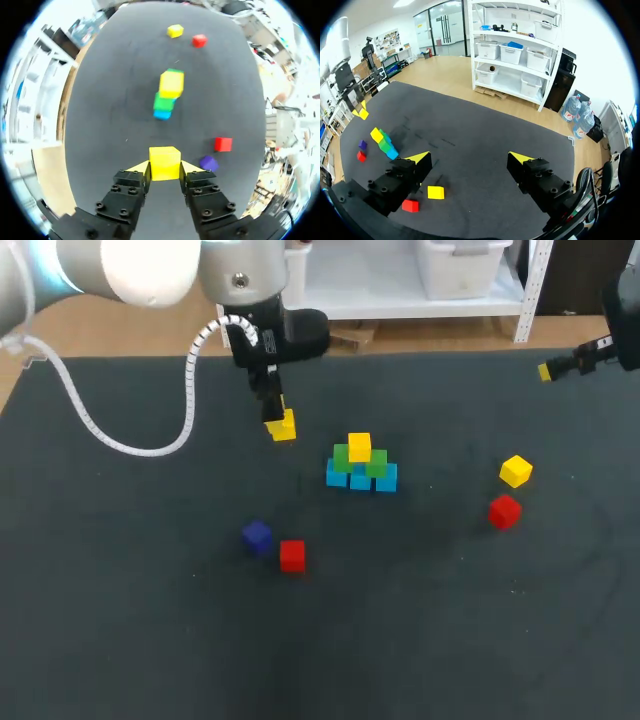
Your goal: Place the blue cubes, place green cubes on the blue cubes, place the yellow cubes on the green cubes, then place the red cubes on the yellow cubes, and place purple cube on the red cubes.
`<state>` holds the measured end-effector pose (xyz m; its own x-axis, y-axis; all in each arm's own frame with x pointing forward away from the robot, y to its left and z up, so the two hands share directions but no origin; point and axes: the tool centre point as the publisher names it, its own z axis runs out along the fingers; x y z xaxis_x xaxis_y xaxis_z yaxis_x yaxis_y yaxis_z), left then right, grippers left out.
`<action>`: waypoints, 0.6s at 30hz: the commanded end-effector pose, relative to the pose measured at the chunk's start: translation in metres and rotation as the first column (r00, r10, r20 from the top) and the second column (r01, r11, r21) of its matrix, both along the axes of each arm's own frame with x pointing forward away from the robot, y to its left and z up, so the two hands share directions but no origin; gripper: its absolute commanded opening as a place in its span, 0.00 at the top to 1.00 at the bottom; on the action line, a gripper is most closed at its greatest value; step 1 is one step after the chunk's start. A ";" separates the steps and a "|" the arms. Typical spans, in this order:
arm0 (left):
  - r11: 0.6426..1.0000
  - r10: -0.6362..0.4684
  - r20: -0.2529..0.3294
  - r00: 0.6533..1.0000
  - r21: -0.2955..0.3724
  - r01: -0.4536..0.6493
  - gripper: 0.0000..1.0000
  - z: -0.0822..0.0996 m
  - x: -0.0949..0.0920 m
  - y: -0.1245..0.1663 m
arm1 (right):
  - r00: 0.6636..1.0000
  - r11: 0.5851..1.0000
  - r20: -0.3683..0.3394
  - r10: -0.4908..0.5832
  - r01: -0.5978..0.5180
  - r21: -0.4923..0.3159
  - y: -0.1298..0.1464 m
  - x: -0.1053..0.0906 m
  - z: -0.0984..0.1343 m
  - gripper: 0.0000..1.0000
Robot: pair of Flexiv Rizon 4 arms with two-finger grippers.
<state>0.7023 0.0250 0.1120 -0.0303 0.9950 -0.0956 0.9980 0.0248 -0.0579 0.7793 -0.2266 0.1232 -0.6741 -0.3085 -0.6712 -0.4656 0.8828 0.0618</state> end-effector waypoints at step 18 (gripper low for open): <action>0.981 -0.190 -0.082 0.978 0.028 0.193 1.00 -0.001 -0.050 -0.082 | 1.000 1.000 0.001 -0.004 0.004 -0.004 0.001 0.000 0.000 0.00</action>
